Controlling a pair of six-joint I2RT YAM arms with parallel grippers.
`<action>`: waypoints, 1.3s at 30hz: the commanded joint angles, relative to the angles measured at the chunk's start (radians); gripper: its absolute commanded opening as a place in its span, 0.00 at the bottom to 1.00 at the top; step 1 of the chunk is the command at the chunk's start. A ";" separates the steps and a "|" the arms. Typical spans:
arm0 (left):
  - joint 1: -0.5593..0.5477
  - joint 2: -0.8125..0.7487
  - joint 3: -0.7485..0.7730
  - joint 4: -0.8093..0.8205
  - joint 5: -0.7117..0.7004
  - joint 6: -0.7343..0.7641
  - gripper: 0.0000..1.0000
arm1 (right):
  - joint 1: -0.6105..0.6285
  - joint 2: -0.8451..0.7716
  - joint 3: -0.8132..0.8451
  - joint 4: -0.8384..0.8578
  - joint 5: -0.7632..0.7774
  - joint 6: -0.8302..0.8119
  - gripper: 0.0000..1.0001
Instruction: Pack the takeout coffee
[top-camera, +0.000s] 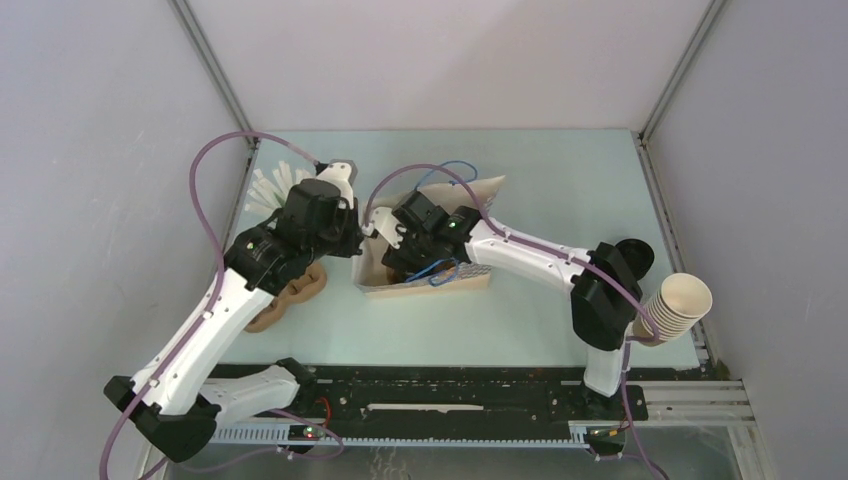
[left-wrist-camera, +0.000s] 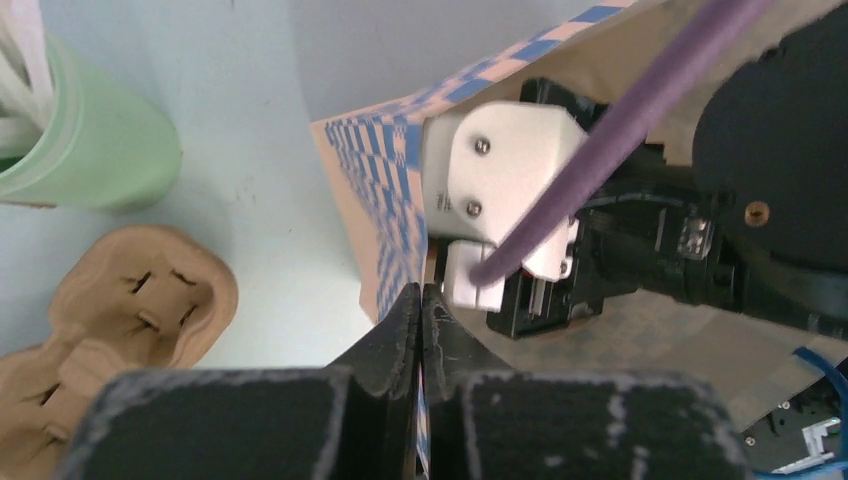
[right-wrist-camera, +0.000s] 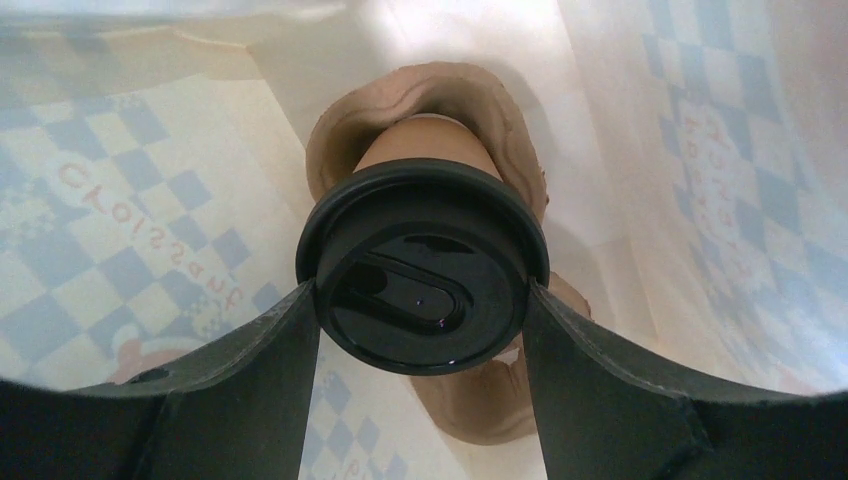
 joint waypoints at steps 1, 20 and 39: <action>-0.009 -0.006 0.094 -0.079 -0.056 -0.042 0.11 | -0.008 0.069 0.068 -0.102 -0.090 -0.019 0.14; -0.009 -0.021 0.394 -0.310 -0.244 0.076 0.53 | 0.006 0.296 0.283 -0.304 -0.048 -0.062 0.18; -0.009 -0.147 0.296 -0.283 -0.325 0.172 0.56 | -0.006 0.428 0.172 -0.267 -0.046 0.006 0.15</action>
